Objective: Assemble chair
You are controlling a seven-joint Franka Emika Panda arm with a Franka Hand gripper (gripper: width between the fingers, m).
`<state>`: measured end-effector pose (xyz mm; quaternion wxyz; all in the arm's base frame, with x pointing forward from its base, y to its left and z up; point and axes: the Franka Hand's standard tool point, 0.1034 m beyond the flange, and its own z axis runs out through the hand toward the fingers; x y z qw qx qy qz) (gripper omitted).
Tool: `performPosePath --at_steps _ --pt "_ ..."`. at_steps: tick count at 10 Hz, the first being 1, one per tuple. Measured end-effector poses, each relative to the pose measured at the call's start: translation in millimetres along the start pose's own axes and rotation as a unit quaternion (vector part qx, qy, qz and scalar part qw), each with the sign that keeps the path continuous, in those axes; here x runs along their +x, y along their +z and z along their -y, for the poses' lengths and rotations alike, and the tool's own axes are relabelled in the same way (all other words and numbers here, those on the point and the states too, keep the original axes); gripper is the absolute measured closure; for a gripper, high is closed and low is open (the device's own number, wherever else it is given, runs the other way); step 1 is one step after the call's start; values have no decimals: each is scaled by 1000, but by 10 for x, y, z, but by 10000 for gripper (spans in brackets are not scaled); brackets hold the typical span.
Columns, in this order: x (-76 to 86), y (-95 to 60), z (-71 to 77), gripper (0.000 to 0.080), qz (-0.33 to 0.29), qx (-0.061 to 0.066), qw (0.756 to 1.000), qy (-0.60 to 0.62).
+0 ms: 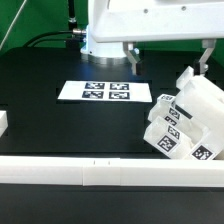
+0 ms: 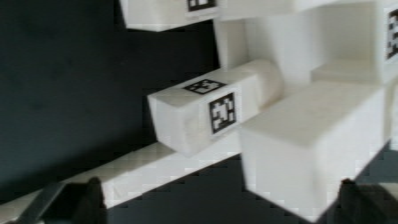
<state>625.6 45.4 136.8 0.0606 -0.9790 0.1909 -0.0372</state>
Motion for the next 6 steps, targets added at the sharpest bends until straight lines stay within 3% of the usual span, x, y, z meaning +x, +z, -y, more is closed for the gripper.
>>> performPosePath --at_steps 2,6 --pt "-15 11 16 151 2 0 1000 0" --pt "69 99 -93 151 -4 -2 1000 -15"
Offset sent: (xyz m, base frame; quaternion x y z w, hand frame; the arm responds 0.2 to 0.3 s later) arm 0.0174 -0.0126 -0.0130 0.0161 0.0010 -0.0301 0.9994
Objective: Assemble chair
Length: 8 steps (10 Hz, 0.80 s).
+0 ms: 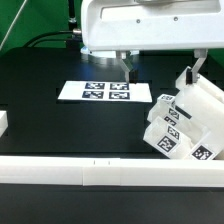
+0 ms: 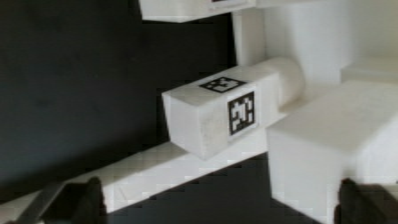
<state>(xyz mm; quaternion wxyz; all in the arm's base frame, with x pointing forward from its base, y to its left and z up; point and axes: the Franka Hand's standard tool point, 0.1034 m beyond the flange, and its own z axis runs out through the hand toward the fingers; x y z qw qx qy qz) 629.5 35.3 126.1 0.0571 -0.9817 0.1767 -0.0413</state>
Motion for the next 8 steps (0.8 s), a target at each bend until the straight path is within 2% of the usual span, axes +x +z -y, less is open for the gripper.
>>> performPosePath --at_steps 5,8 --pt "120 31 -91 151 -26 2 1000 -13" --pt "129 61 -86 151 -36 2 999 -14"
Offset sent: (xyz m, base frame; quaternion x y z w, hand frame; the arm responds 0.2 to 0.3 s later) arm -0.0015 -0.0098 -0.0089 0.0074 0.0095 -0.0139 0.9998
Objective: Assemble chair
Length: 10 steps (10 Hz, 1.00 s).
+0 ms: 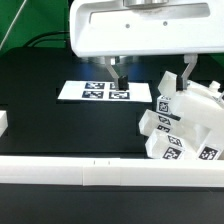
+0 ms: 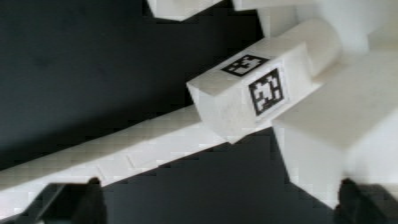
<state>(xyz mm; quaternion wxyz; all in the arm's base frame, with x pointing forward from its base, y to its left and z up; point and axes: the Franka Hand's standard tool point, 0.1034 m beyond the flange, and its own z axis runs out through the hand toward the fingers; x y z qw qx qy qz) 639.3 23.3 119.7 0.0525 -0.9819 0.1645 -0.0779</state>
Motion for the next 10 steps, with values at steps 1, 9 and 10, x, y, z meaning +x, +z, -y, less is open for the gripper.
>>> performPosePath --at_steps 1,9,10 --pt "16 28 -22 151 -8 0 1000 -1" --pt "34 142 -95 151 -22 -4 1000 -6" --pt "34 144 -95 151 -22 -4 1000 -6"
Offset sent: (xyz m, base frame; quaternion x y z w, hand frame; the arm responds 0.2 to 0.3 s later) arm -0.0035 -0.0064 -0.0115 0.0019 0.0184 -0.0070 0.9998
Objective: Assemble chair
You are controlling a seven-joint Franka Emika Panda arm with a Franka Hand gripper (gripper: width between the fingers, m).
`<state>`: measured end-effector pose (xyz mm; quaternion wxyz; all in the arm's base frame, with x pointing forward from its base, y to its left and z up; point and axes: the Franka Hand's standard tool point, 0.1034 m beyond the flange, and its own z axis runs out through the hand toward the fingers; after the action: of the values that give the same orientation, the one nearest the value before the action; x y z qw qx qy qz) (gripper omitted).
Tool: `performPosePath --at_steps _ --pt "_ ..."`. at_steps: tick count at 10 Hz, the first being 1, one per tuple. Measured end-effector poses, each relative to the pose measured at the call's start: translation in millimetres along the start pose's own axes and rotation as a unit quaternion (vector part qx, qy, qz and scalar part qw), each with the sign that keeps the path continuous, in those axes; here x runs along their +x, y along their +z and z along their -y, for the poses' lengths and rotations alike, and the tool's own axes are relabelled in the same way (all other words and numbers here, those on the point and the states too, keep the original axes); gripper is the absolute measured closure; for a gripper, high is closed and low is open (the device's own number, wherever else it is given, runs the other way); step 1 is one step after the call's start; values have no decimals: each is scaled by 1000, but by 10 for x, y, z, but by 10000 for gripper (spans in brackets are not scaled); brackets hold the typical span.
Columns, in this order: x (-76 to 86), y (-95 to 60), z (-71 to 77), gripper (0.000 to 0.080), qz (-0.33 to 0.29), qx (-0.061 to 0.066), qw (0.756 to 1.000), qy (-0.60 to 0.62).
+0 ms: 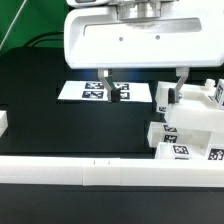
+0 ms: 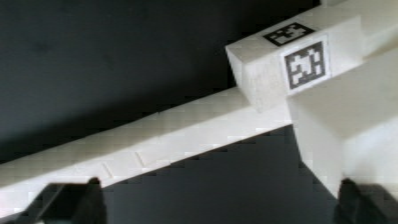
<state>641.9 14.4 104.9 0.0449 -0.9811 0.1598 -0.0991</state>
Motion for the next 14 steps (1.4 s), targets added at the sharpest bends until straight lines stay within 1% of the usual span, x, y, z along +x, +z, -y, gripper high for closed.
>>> performPosePath --at_steps 3,4,5,8,9,11,13,14 --pt "3 61 -25 151 -16 -1 1000 -1" --pt "6 97 -59 151 -26 -2 1000 -4" --pt "43 100 -66 151 -40 -1 999 -9" --pt "51 83 -53 151 -42 0 999 -10" --pt "53 42 -38 151 -37 1 999 -10" --pt "59 -124 17 151 -24 5 1000 -10" --pt "55 -320 104 151 -11 10 1000 -11" --pt "60 -406 170 151 -4 13 1000 -12"
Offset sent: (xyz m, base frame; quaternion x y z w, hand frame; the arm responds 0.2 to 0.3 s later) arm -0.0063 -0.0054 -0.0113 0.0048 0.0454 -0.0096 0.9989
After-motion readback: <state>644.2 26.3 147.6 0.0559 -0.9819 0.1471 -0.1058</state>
